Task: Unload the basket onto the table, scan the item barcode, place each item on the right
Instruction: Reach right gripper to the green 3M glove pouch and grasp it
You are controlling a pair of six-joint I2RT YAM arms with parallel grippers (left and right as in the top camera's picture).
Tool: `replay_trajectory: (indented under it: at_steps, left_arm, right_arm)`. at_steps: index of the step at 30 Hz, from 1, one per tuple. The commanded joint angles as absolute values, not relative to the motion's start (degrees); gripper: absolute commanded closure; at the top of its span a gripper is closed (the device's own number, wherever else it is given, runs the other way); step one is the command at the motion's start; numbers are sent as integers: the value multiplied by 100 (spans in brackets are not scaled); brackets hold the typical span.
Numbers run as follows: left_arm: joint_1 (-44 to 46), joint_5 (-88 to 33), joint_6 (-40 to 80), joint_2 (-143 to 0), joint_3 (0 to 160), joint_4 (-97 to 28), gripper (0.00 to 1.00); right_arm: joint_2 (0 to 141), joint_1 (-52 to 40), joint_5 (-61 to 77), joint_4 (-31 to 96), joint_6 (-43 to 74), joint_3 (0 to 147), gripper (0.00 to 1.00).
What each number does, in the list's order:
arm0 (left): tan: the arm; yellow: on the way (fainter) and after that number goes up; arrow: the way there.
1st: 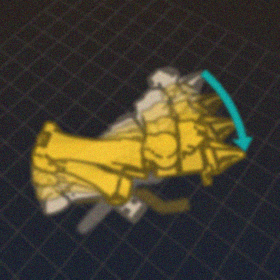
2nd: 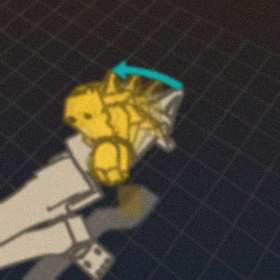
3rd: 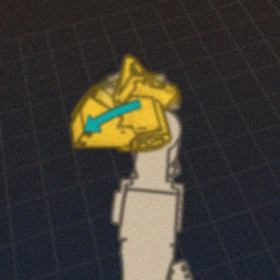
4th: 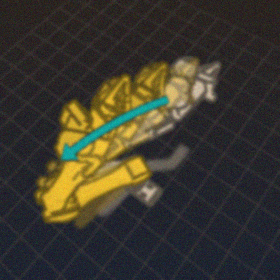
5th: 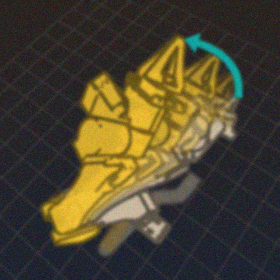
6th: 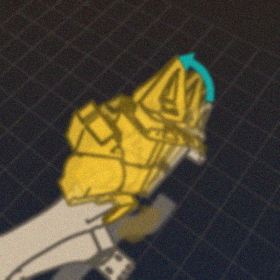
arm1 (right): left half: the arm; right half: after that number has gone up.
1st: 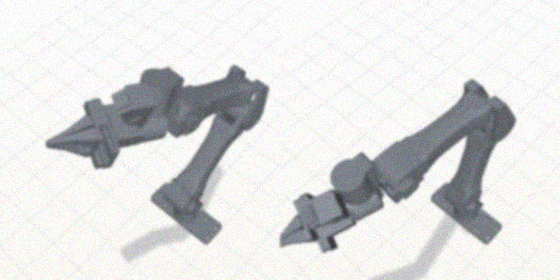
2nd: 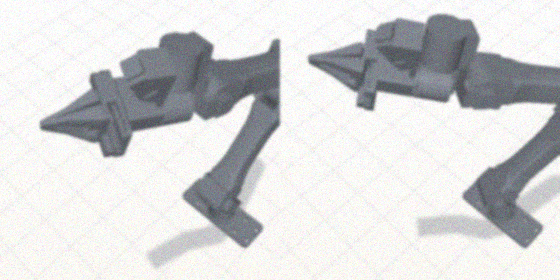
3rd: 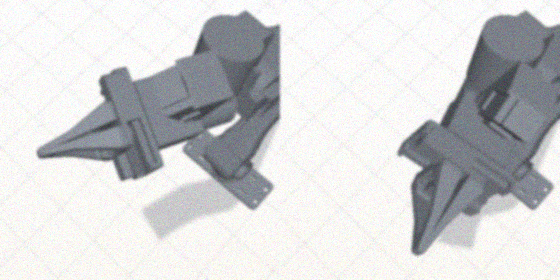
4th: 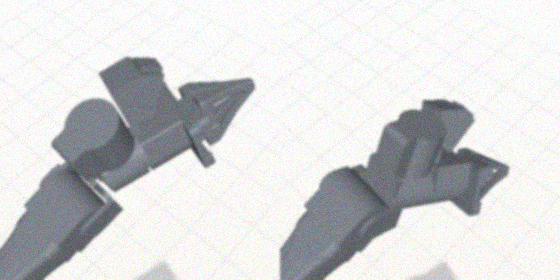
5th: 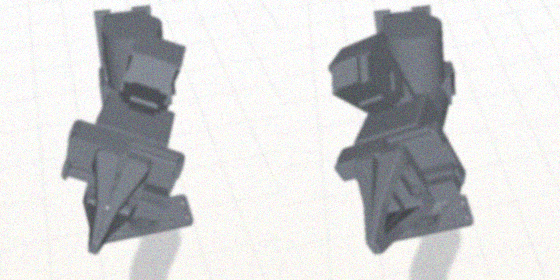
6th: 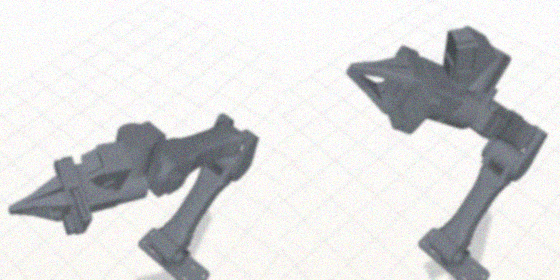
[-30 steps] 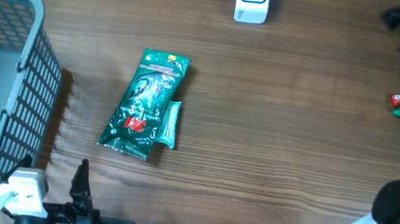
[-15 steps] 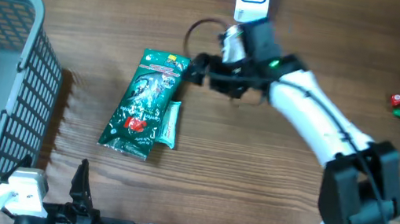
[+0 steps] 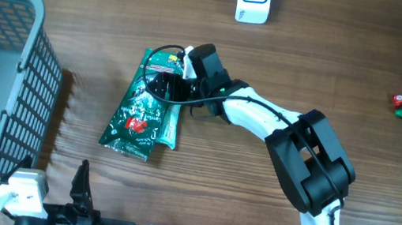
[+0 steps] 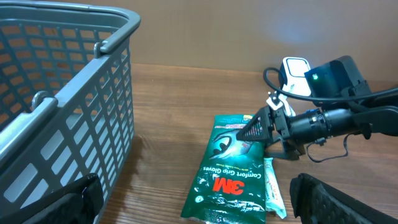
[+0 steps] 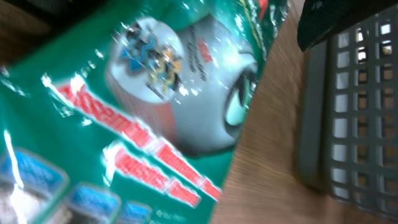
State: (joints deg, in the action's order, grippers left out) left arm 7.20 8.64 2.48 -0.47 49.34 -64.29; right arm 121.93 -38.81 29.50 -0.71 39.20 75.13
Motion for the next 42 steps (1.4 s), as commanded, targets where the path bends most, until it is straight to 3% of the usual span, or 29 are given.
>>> replay_trajectory:
  at_steps: [1, 9, 12, 13, 15, 16, 23, 30, 36, 42]
  left_arm:
    - [690, 838, 263, -27, 4939, -6416, 0]
    - [690, 838, 263, -27, 4939, -6416, 0]
    - [690, 838, 263, -27, 4939, -6416, 0]
    - [690, 838, 263, -27, 4939, -6416, 0]
    - [690, 838, 263, -27, 4939, -6416, 0]
    - [690, 838, 263, -27, 4939, -6416, 0]
    - [690, 838, 263, -27, 4939, -6416, 0]
    - [690, 838, 263, -27, 4939, -6416, 0]
    - [690, 838, 263, -27, 4939, -6416, 0]
    - [690, 838, 263, -27, 4939, -6416, 0]
  right_arm:
    - [12339, -3907, 2954, -427, 4010, 7498, 4]
    - [12866, -4058, 3035, -860, 4213, 7498, 9]
    - [13220, -4064, 3524, -1424, 4534, 7498, 22]
    - [13266, -4064, 3612, -1527, 4534, 7498, 34]
    - [13266, -4066, 3612, -1446, 4512, 7498, 71]
    - [13266, -4064, 3605, -1393, 4493, 7498, 95]
    - [12436, -3400, 3820, -528, 3529, 7498, 95]
    - [9898, -3024, 2764, 2040, 4226, 7498, 96]
    - [8322, -3024, 2392, 4797, 7518, 7498, 96]
    - [8162, -3015, 2408, 7026, 11161, 7498, 96]
